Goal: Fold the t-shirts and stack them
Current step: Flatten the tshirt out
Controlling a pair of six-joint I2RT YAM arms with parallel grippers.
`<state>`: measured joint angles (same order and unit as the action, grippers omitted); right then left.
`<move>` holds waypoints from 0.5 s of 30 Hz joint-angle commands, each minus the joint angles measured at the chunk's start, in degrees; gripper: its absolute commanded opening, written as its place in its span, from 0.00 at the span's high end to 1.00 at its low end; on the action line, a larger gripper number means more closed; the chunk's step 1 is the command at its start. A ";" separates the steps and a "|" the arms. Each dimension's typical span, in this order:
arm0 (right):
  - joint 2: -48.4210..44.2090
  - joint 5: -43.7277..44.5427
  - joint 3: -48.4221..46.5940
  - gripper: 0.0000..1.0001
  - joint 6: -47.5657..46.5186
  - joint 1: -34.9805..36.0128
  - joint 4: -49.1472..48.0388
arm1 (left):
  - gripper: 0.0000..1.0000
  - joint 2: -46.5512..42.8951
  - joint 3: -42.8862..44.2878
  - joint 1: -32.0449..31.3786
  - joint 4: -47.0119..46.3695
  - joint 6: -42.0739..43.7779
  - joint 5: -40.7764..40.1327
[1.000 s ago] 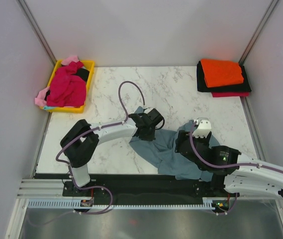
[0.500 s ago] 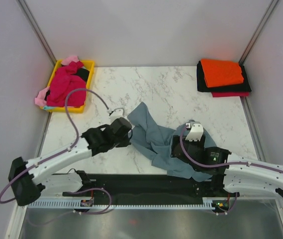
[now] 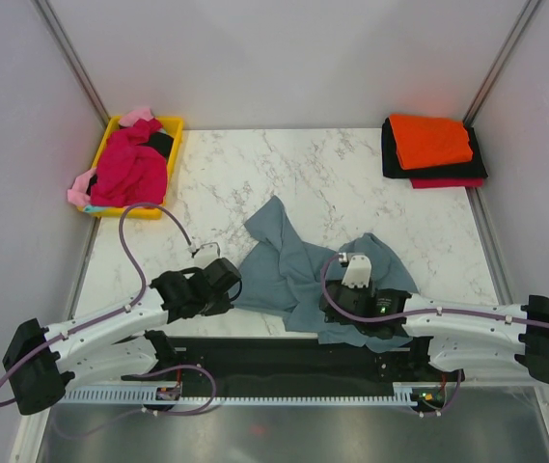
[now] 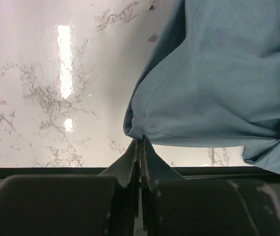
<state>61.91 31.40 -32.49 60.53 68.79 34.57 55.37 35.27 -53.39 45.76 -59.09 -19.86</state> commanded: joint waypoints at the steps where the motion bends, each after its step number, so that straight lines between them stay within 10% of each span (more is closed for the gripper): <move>1: -0.30 -0.38 0.32 0.39 0.55 0.02 -4.77 | 0.98 -0.18 1.38 -0.05 0.03 -2.52 -2.03; 6: 0.58 1.20 0.06 0.96 -2.08 0.02 -8.28 | 0.98 -0.97 0.86 -0.05 0.12 -2.52 -2.90; 9: 0.40 2.71 -3.17 1.00 -6.11 -1.63 -10.21 | 0.98 -3.94 0.86 0.04 1.52 -3.31 -4.65; 15: 10.21 -14.15 -22.58 1.00 -24.84 -28.77 -17.51 | 0.98 -9.67 1.21 0.30 4.33 -4.54 -8.35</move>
<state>67.94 23.79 -43.44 46.19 48.53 25.87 47.77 35.27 -53.34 47.29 -60.25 -23.00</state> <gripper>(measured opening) 0.010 0.025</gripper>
